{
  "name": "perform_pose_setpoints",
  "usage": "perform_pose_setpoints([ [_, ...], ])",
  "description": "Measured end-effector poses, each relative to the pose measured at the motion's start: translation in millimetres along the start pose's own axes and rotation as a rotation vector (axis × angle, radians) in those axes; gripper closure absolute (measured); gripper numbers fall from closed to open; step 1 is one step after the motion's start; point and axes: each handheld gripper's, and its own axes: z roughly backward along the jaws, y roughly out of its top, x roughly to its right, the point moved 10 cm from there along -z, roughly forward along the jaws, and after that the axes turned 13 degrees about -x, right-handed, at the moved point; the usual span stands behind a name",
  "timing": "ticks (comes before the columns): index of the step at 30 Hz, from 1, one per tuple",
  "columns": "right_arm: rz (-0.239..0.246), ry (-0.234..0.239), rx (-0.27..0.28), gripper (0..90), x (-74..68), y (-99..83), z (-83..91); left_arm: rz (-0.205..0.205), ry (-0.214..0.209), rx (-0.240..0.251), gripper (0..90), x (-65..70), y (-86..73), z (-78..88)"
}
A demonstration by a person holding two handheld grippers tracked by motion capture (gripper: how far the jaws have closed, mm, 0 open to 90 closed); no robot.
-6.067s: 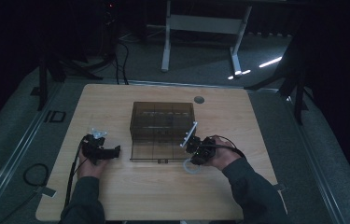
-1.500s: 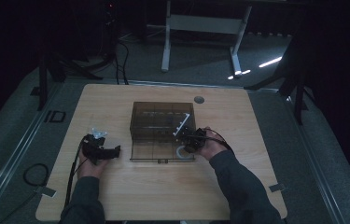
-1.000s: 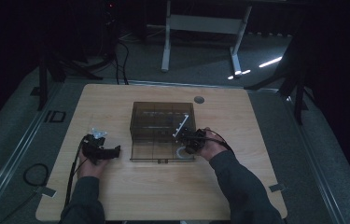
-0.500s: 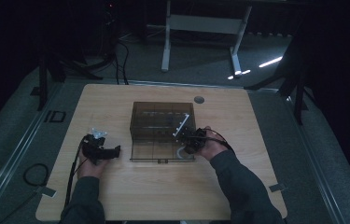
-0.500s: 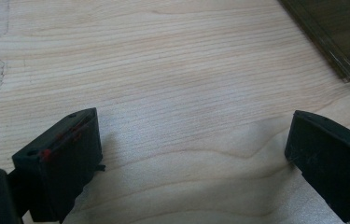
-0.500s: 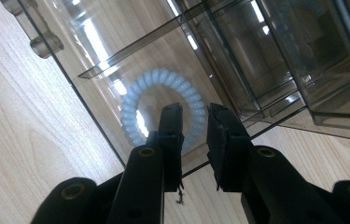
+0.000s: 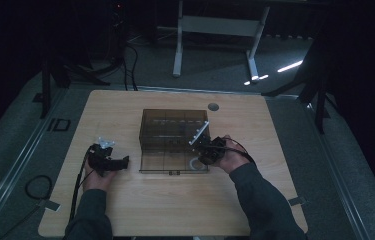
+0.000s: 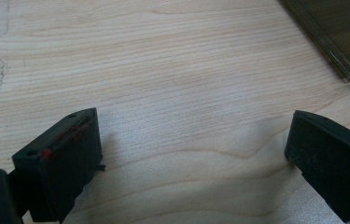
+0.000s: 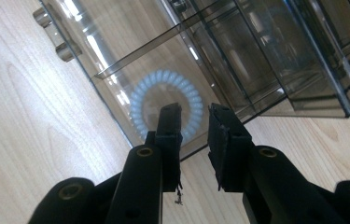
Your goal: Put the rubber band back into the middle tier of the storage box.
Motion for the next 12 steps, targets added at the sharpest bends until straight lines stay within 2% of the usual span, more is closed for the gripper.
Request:
perform_pose_setpoints([
  [12, -0.022, 0.014, 0.022, 72.6, -0.7, -12.7, 3.6, -0.002, 0.0, -0.004, 3.5, 0.3, 0.0, -0.1],
])
